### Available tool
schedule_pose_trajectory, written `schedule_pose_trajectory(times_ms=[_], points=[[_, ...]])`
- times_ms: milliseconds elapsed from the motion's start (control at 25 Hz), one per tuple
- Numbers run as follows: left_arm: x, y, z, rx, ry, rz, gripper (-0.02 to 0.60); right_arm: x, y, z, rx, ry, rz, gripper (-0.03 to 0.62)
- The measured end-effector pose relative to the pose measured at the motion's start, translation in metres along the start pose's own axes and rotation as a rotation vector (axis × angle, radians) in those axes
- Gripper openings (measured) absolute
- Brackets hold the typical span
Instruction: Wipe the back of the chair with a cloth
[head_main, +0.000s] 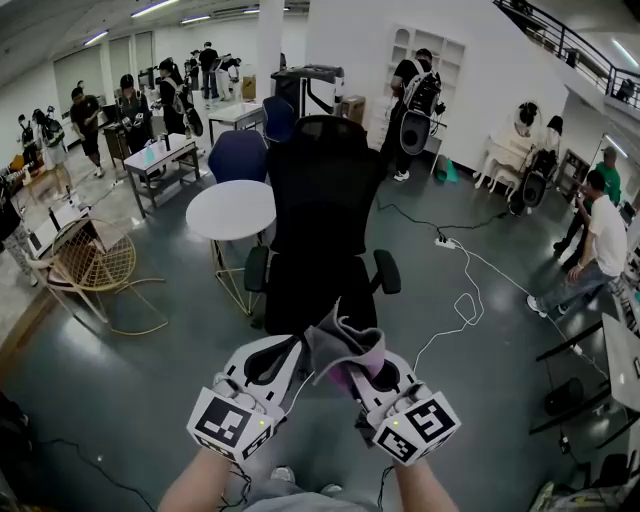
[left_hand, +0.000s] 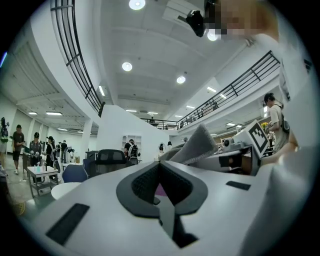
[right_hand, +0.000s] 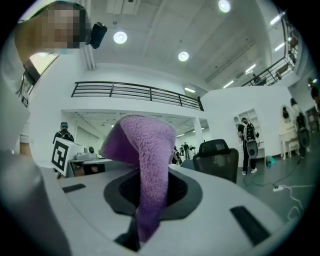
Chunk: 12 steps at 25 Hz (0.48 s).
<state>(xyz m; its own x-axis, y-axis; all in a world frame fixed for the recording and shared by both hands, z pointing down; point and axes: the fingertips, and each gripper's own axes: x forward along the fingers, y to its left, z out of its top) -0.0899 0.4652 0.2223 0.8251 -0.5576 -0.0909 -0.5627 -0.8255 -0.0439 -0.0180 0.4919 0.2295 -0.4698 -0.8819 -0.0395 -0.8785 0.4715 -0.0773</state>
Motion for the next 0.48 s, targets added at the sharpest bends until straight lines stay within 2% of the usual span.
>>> schedule_pose_trajectory(times_ms=[320,480], points=[[0.002,0.042,-0.002,0.009,-0.015,-0.031,0.011,0.036,-0.009,-0.001,0.029,-0.030,-0.087,0.049],[0.015,0.061,-0.008,-0.003,-0.013,-0.027,0.011,0.055,-0.021,-0.002,0.030,-0.029,-0.092,0.049]])
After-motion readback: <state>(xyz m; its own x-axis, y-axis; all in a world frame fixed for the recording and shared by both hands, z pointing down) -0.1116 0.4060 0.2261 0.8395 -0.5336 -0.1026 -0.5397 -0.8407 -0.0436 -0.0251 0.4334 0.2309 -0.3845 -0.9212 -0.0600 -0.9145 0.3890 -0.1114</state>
